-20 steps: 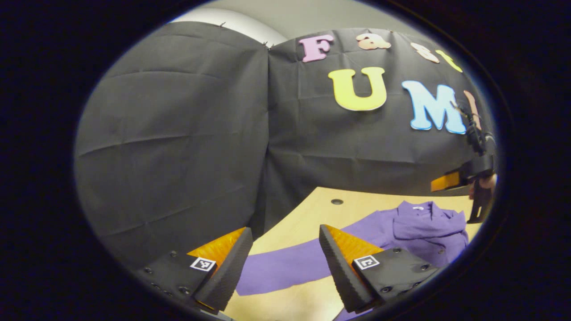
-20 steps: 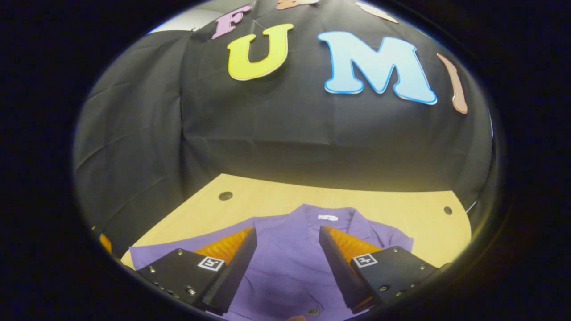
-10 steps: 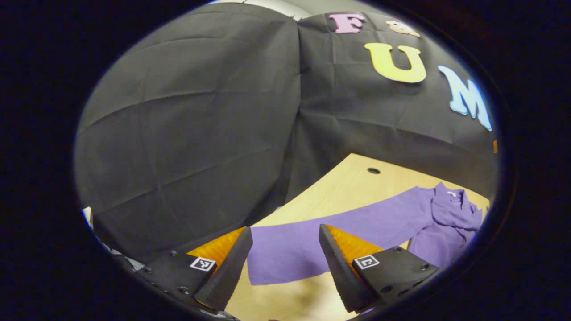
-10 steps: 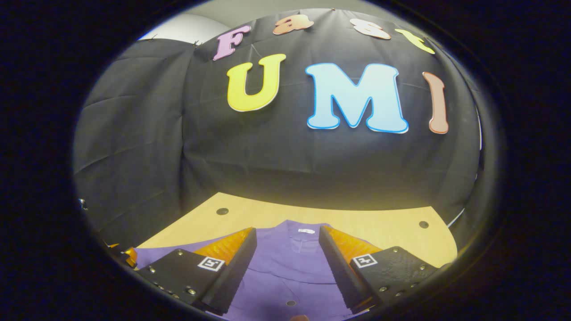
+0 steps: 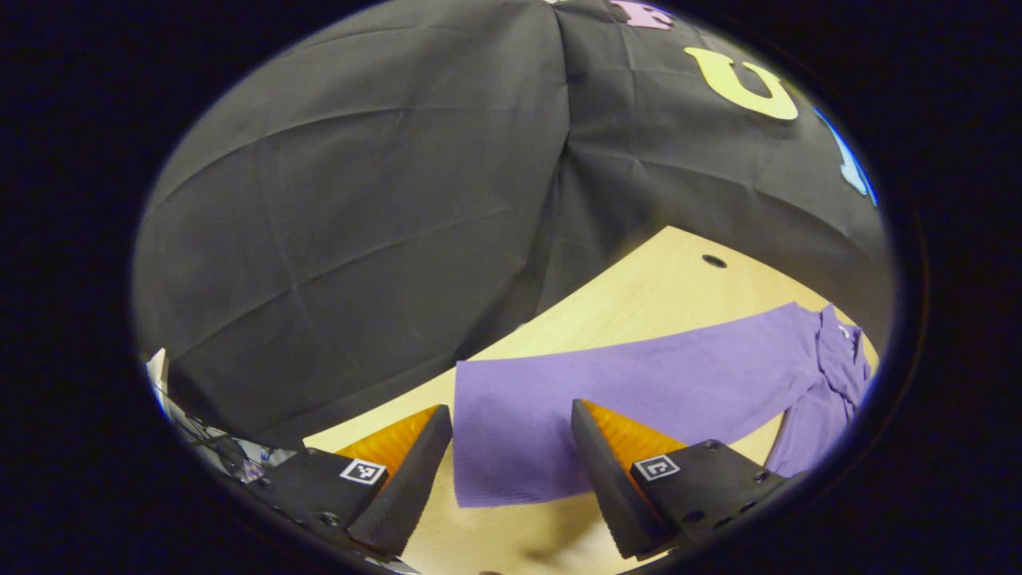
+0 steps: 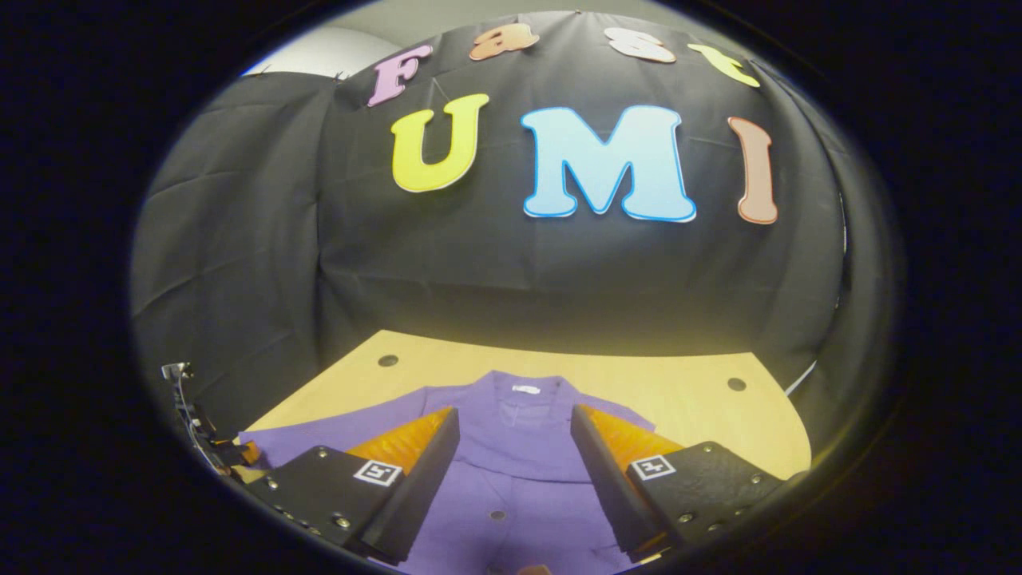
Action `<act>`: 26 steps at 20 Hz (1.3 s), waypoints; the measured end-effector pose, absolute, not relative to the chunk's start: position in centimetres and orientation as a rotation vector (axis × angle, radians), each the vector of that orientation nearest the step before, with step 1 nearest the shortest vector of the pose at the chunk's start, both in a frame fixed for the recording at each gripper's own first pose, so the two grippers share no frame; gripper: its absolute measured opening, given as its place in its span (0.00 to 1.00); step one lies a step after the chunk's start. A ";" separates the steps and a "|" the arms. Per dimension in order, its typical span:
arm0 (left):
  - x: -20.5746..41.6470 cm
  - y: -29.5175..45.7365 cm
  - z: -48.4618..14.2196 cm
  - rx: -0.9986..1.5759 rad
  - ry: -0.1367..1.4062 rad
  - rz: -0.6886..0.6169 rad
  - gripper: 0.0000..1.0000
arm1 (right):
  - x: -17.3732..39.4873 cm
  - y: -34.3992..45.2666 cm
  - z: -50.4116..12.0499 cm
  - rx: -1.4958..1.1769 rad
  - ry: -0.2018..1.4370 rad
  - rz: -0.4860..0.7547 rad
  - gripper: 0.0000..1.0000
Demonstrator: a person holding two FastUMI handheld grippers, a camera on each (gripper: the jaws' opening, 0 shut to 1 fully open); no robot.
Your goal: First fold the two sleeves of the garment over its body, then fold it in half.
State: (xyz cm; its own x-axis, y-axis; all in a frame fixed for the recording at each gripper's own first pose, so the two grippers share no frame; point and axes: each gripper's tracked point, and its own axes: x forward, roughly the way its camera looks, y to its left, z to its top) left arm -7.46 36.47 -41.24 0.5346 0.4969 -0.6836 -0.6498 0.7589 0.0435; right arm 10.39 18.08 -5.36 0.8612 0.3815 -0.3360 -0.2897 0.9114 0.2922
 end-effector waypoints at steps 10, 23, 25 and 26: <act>-7.8 35.5 -43.1 -0.247 0.791 0.685 0.97 | 8.5 19.3 -5.3 0.224 0.409 0.415 0.88; -5.2 33.9 -41.6 -0.438 0.764 0.613 0.07 | 7.7 17.2 -6.7 0.257 0.429 0.390 0.88; -4.1 32.9 -40.2 -0.517 0.723 0.598 0.07 | 7.9 16.5 -7.0 0.259 0.429 0.377 0.88; -3.5 32.6 -39.5 -0.548 0.700 0.590 0.07 | 8.0 16.2 -7.1 0.262 0.429 0.372 0.88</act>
